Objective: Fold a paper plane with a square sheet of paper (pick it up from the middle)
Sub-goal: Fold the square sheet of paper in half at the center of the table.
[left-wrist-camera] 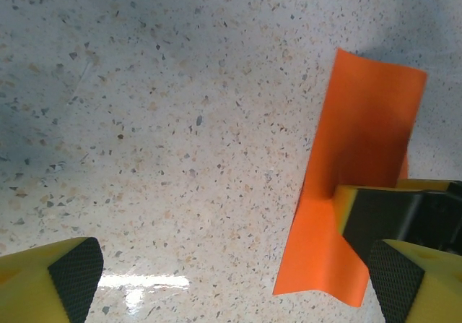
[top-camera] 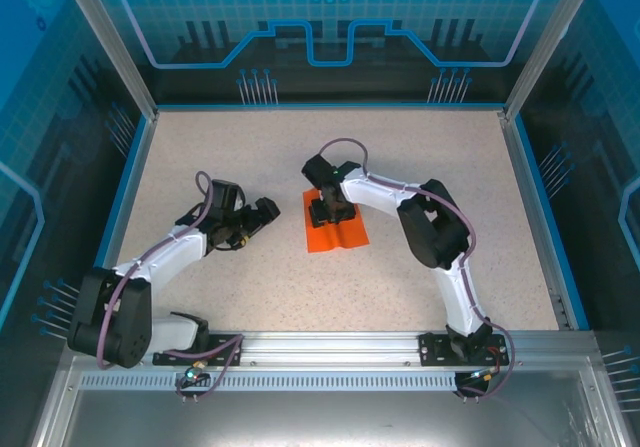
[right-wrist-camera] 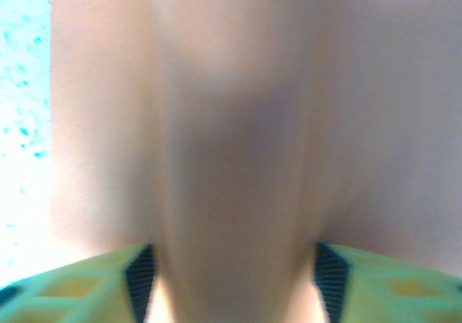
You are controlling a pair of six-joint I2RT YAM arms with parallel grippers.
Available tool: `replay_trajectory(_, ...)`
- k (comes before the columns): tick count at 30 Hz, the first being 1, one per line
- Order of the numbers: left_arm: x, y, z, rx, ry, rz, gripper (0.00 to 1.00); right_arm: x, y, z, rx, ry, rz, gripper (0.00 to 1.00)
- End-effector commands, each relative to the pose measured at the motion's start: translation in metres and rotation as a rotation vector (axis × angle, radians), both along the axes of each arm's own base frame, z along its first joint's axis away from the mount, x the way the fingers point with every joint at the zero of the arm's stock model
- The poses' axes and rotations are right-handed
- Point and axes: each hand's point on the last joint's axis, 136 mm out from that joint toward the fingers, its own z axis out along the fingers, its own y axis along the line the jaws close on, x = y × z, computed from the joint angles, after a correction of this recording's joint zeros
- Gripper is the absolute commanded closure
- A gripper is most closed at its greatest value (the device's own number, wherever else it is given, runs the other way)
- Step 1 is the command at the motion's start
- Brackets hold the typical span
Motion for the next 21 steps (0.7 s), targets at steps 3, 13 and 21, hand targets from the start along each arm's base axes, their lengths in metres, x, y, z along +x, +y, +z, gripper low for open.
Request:
replay_trajectory(3, 0.001, -0.008, -0.006, -0.020, 0.009, 0.000, 0.01, -0.015, 0.034, 0.030, 0.258, 0.033, 0.030, 0.66)
replay_trajectory(13, 0.010, -0.024, 0.006, -0.078, -0.060, -0.048, 0.01, -0.041, 0.073, 0.122, 0.857, 0.071, 0.070, 0.72)
replay_trajectory(21, 0.014, -0.038, 0.008, -0.032, -0.074, -0.078, 0.02, -0.048, 0.036, 0.067, 0.713, 0.126, -0.031, 0.73)
